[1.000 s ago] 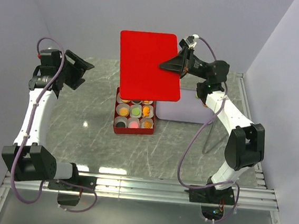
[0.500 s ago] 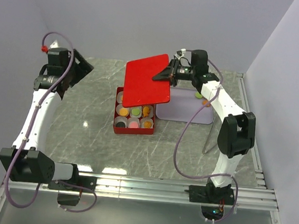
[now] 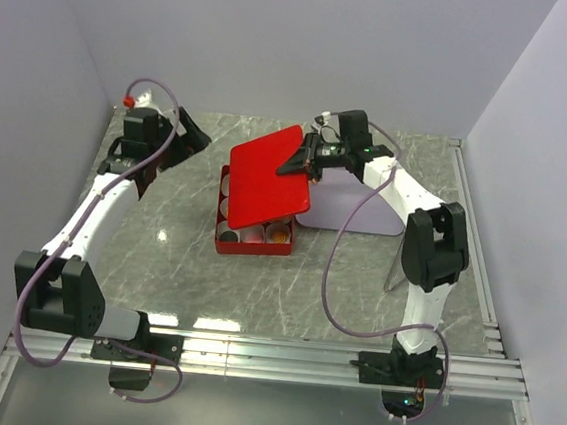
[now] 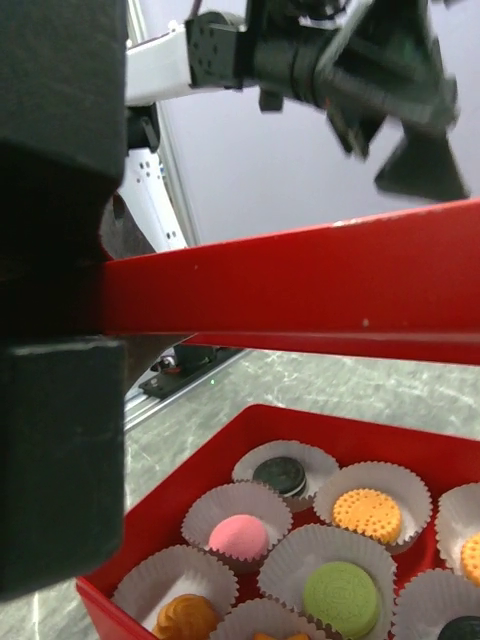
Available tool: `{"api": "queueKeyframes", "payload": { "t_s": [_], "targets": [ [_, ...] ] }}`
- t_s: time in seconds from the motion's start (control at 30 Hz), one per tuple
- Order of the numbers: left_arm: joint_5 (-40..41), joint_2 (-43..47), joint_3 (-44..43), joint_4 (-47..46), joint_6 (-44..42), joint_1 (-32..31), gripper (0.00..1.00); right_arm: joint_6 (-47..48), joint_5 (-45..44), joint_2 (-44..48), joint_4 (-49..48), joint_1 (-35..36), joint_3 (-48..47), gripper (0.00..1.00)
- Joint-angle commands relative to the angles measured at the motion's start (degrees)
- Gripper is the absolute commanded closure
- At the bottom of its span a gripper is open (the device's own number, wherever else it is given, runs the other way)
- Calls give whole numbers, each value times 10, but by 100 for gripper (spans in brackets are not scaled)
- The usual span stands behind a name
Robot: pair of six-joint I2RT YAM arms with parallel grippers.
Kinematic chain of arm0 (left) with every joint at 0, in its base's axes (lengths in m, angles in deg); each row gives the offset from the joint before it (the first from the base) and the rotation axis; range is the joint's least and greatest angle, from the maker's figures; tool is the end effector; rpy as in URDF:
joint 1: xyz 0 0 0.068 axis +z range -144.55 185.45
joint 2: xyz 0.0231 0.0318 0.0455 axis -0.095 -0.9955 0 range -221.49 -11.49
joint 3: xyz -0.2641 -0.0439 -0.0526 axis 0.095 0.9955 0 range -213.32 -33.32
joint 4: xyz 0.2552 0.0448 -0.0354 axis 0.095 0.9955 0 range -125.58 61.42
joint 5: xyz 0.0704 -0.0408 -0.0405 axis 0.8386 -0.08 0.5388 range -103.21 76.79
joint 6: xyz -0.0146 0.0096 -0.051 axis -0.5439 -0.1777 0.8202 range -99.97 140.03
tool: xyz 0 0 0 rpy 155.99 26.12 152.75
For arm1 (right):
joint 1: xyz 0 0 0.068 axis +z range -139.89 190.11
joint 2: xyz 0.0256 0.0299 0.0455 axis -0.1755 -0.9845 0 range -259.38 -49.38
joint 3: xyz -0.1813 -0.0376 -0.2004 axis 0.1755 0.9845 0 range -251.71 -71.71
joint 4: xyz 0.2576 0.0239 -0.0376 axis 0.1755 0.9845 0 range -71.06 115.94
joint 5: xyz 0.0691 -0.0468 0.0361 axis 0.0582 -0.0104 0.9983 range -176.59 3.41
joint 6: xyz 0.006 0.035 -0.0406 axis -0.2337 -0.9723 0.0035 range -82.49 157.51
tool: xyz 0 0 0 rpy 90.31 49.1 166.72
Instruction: Pack the cookies
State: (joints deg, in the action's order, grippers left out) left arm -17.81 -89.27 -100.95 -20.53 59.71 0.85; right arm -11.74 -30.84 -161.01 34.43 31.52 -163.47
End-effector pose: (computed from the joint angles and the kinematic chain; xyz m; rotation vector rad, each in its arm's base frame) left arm 0.3137 -0.0281 0.3409 -0.5694 1.9754 -0.5682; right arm 0.4034 0.1896 0.2776 -0.0574 2.4191 1.7045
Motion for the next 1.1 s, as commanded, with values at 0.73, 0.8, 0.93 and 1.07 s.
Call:
{"api": "queueKeyframes", "payload": {
  "t_s": [0.73, 0.8, 0.93, 1.07],
  "targets": [
    [-217, -98, 116, -113, -68, -1, 1, -59, -20, -94, -106, 49, -44, 100],
    [-223, -113, 115, -112, -74, -1, 1, -58, -28, -93, -106, 52, -35, 100],
    [-240, -133, 122, -130, -69, -1, 2, -73, -33, -95, -134, 54, -8, 100],
    [-260, -152, 120, -141, -65, -1, 4, -66, -32, -108, -134, 57, -1, 100]
  ]
}}
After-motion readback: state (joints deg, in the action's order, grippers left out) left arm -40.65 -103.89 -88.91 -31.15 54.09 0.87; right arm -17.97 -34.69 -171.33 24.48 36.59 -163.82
